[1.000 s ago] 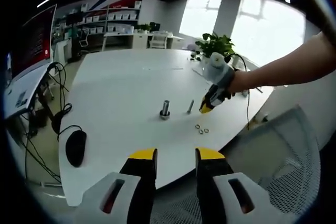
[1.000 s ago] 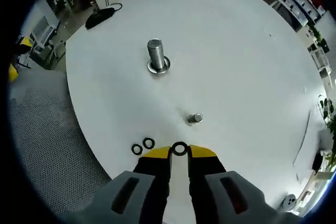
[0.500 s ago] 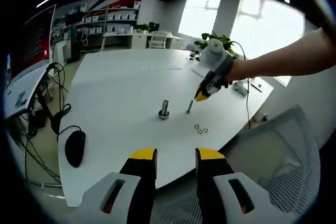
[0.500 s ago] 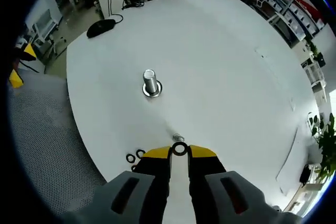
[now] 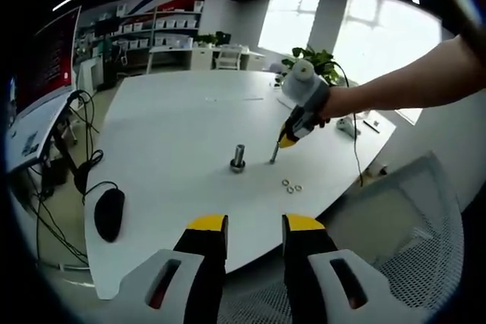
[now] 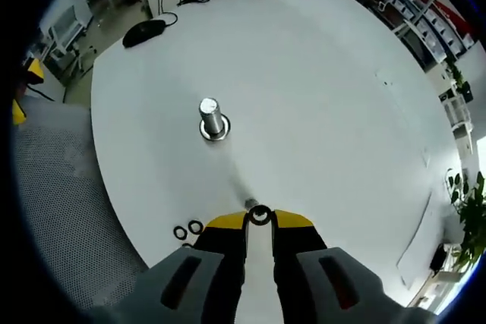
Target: Place the washer onto the threaded stud by aligning its center hole with the stud, sliding it down to the base, and recovering from edge contact or off-axis alignment until the washer reaches the visible bottom stop.
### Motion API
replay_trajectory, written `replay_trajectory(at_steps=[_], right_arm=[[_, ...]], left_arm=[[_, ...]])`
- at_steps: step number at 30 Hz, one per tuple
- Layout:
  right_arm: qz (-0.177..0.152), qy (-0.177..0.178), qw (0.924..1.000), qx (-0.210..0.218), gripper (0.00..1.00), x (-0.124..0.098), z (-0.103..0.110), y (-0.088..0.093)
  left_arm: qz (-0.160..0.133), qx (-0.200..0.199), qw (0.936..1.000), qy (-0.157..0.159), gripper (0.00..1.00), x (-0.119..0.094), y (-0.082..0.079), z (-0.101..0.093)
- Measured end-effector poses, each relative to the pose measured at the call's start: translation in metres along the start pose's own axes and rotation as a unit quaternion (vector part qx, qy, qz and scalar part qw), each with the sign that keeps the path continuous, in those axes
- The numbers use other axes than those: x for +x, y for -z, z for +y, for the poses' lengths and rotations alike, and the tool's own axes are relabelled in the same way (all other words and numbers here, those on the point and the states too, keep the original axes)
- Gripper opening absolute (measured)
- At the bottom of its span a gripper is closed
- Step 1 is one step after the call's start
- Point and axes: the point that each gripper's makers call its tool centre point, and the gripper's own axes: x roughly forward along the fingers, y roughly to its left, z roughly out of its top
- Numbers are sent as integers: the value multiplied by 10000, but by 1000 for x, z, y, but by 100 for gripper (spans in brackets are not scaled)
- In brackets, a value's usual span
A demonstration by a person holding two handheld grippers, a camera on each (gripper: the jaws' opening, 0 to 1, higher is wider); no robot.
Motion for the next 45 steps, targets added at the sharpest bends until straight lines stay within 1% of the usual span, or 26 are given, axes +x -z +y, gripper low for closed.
replay_trajectory(at_steps=[2,4,10,12,14,18,22,28,32,35,38,45], right_arm=[[-14,-45,10000,-12,14,4,0,-2],[60,-23,9999,-78,14,4,2,1],[141,-87,9998,-69,14,6,11,4],[200,-112,9997,-82,14,11,9,6],[249,-123,9996,-66,14,9,9,8],[345,-163,9992,-74,14,19,9,12],[439,-240,9987,-10,14,36,7,17],[553,-288,9980,76,14,39,11,22],[594,-306,9978,-1,15,39,18,24],[626,-302,9975,-81,15,42,17,25],[665,-337,9972,-63,15,43,19,27],[653,-335,9973,-16,16,46,15,28]], left_arm=[[-12,-17,10000,-15,26,0,0,1],[3,-27,10000,-21,26,0,0,1],[28,-19,10000,-20,26,0,1,0],[28,-21,10000,-25,26,0,1,1],[32,-22,10000,-28,26,-1,2,1],[61,-22,10000,-37,26,0,3,1],[88,-22,9999,-42,26,0,4,1],[120,-21,9999,-39,26,0,4,1],[106,-58,9999,-59,25,0,4,2],[130,-39,9999,-52,25,1,5,2],[138,-37,9999,-60,25,1,6,2],[130,-55,9999,-92,25,0,7,3]])
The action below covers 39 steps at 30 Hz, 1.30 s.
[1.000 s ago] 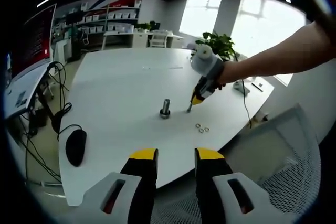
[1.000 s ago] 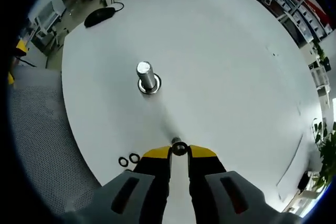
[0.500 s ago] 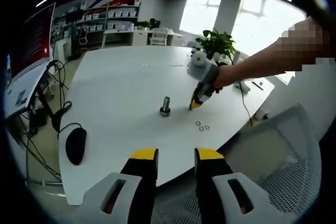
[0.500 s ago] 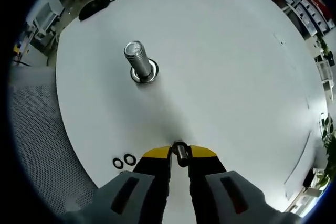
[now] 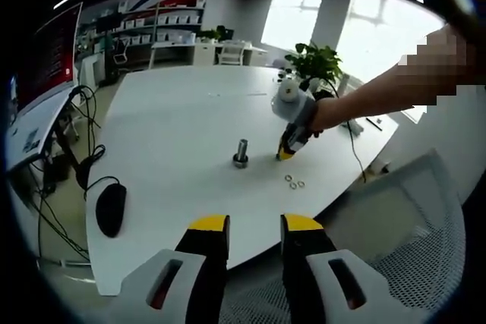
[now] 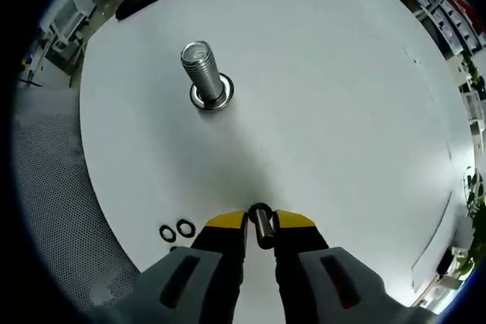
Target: Place the washer onto the threaded stud by aligning its center hole with the stud, sliding it down to the base, and recovering from edge contact or off-axis alignment until the washer reaches the visible bottom stop.
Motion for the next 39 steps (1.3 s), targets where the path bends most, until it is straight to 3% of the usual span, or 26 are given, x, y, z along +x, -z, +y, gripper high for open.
replay_trajectory(at_steps=[12,20,23,27,31,39], right_arm=[[33,150,9999,-51,22,-12,7,19],[-10,-108,9999,-116,23,-12,31,38],[4,-205,9996,-177,23,-12,49,45],[-117,-377,9991,-172,23,-14,61,46],[-193,-443,9985,-265,24,-9,61,39],[-76,-578,9975,-400,24,6,69,49]], left_arm=[[-30,6,10000,-7,25,0,-1,0],[-29,40,10000,17,25,0,-2,0],[-24,51,10000,24,25,0,-1,0],[-8,60,10000,40,25,0,-1,-1],[-13,70,10000,55,25,0,-1,-1],[-16,67,9999,76,24,0,-2,-1]])
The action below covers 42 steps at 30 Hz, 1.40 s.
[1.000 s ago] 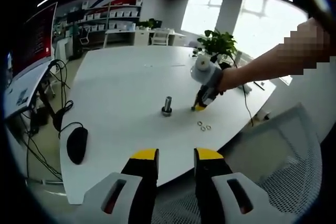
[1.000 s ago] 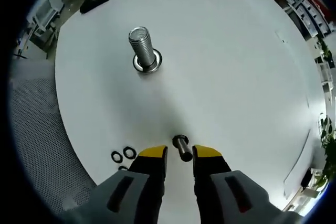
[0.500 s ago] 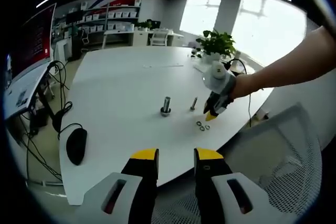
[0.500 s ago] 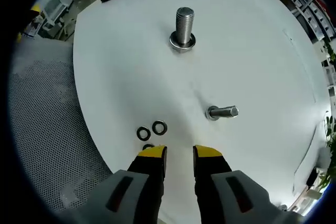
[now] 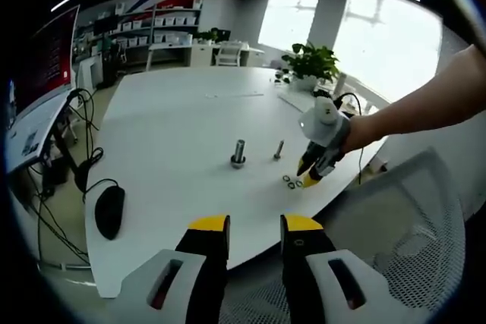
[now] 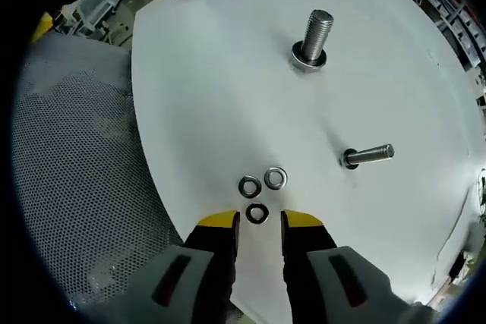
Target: Place the washer onto the threaded stud by aligning its center hole with the stud, sliding it down to the base, and recovering from edge contact or off-axis alignment until the washer reaches the visible bottom stop.
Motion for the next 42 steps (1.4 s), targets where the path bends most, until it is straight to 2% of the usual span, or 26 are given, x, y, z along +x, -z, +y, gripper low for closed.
replay_trajectory(at_steps=[2,8,9,11,14,16,18,20,24,31,35,38,42], right_arm=[[5,-8,10000,45,24,0,1,1],[28,47,9998,-179,22,-4,0,-2],[67,72,9993,-368,21,-4,0,-2],[200,141,9935,-1112,21,-6,5,-1],[246,88,9950,-966,21,-6,4,-2],[295,88,9943,-1017,20,-6,4,-3],[405,68,9899,-1353,20,-4,3,2],[442,60,9876,-1506,20,-3,6,3],[520,92,9865,-1552,19,-6,13,2],[601,93,9837,-1693,17,-5,6,2],[611,202,9865,-1505,16,-5,4,3],[402,197,9878,-1492,17,-5,3,2],[36,54,9957,-926,20,-6,7,-2]], left_arm=[[-9,-2,10000,-2,24,0,0,0],[-17,-7,10000,-6,24,0,0,0],[-17,-14,10000,-13,24,0,0,0],[-25,-42,10000,-16,24,-1,-1,0],[-16,-19,10000,-7,24,0,-1,0],[-13,-14,10000,-10,24,-1,-1,0],[-25,-30,10000,-16,24,0,-1,0],[-9,-38,10000,-29,24,0,0,0],[-21,-36,10000,-21,24,0,-1,0],[-8,-49,10000,-27,24,-1,0,0],[-10,-50,10000,-27,24,-1,-1,0],[-46,-84,10000,5,24,-1,-2,-1],[-28,-73,10000,-8,24,-1,-2,-1]])
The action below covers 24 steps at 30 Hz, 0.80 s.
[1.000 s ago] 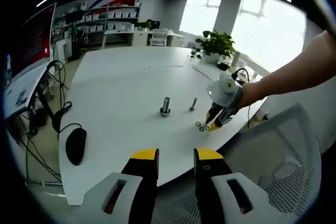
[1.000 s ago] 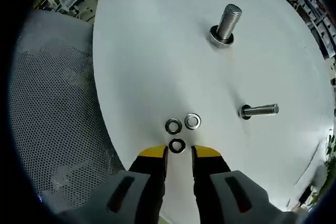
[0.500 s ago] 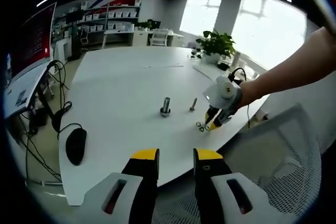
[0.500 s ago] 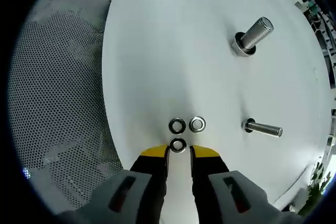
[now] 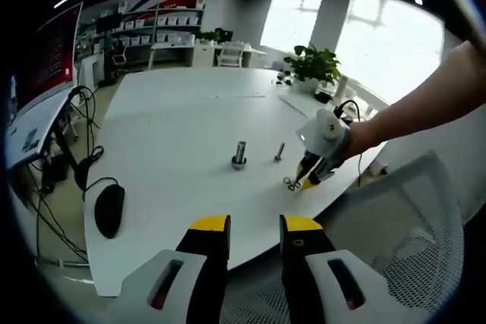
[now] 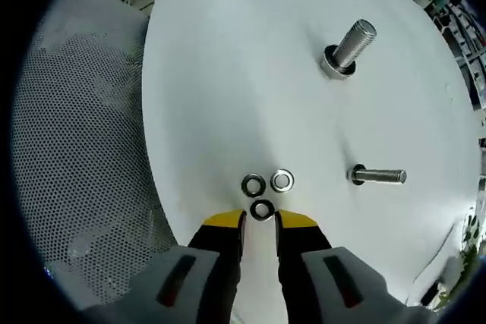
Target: Place the washer onto the threaded stud by aligning its center hole with the stud, sliding it down to the base, and recovering from edge contact or off-axis alignment until the washer reaches the visible bottom stop.
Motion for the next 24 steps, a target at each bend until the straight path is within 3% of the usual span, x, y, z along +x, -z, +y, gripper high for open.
replay_trajectory(at_steps=[12,17,24], right_arm=[[-13,25,10000,58,17,1,-5,-6],[191,-56,9965,-814,17,-2,-1,-2],[101,-97,9964,-839,17,-1,-5,-2]], left_arm=[[5,12,10000,17,24,1,1,0],[20,19,10000,15,24,1,1,0],[11,9,10000,10,24,0,1,0]])
